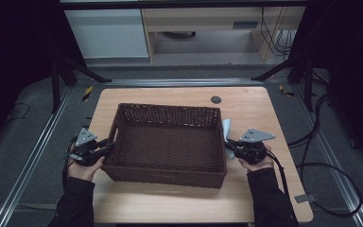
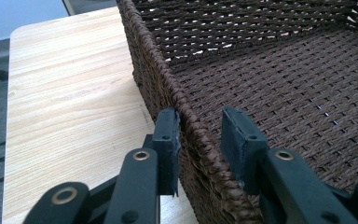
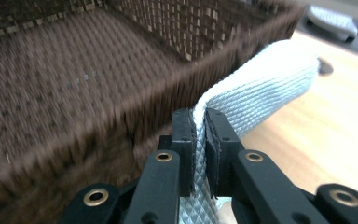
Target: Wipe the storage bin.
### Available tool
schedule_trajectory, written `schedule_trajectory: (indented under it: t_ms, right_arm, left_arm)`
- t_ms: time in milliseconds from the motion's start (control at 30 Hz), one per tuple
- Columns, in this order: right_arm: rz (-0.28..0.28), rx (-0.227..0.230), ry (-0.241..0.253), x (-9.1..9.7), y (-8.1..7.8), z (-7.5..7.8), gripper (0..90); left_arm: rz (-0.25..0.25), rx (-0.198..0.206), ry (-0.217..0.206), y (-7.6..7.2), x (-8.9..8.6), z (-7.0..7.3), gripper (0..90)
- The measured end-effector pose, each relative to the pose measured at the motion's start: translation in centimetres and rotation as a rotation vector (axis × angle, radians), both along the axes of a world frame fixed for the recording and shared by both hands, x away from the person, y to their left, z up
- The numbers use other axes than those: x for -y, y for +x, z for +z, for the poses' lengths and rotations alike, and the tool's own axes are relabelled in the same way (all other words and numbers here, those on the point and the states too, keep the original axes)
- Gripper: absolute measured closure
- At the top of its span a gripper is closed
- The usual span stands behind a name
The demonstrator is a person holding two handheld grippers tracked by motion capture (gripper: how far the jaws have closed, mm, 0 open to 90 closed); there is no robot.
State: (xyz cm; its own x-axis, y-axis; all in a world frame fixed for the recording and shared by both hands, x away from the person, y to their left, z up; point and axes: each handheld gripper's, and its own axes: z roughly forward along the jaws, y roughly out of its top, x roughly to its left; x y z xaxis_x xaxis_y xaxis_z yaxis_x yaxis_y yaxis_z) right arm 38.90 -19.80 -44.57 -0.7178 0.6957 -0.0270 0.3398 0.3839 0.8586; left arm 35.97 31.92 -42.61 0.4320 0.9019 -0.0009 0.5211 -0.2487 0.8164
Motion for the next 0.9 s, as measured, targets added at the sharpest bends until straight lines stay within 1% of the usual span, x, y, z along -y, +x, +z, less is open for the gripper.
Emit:
schedule_trajectory:
  t_ms: [133,233,267,333,367,433,467,500,600,667,733,833,900]
  right_arm:
    - [-0.006,-0.053,-0.036,0.1,-0.3,-1.5,83.5]
    - [0.000,-0.102,-0.085,-0.1,-0.1,-2.9,83.4]
    - [0.002,-0.116,-0.091,-0.2,0.1,-3.2,83.5]
    - [0.006,-0.125,-0.088,-0.3,0.3,-3.4,83.5]
    - [0.004,-0.122,-0.086,-0.2,0.4,-3.3,83.4]
    - [0.000,-0.096,-0.060,0.0,0.4,-2.7,83.4]
    - [-0.005,-0.080,-0.036,0.2,0.3,-2.3,83.4]
    - [-0.009,-0.054,-0.015,0.4,0.1,-1.7,83.4]
    - [-0.015,0.032,0.057,0.8,-0.5,0.2,83.4]
    - [-0.004,0.073,0.080,0.8,-0.9,1.2,83.4]
    - [0.005,0.083,0.060,0.7,-1.0,1.3,83.5]
    - [0.014,0.047,0.016,0.4,-0.9,0.6,83.5]
    - [0.016,0.025,-0.008,0.2,-0.9,0.0,83.5]
  left_arm:
    - [0.005,0.007,0.013,0.2,0.1,0.0,67.5]
    - [0.008,0.012,0.014,0.4,0.2,0.0,67.5]
    - [0.011,0.013,0.012,0.5,0.3,0.0,67.5]
    - [0.010,0.012,0.019,0.7,0.3,0.0,67.4]
    - [0.013,0.015,0.019,0.8,0.3,0.0,67.4]
    - [0.011,0.015,0.024,0.9,0.3,0.0,67.2]
    - [0.010,0.014,0.026,1.0,0.4,0.0,67.1]
    - [0.013,0.016,0.020,1.1,0.4,0.0,67.0]
    - [0.012,0.015,0.022,1.2,0.4,0.0,66.8]
    - [0.012,0.015,0.020,1.2,0.4,0.0,66.7]
    - [0.012,0.016,0.018,1.2,0.3,0.0,66.2]
    - [0.024,0.020,0.020,1.2,0.3,0.0,62.5]
    - [0.035,0.027,0.026,1.1,0.3,0.0,57.8]
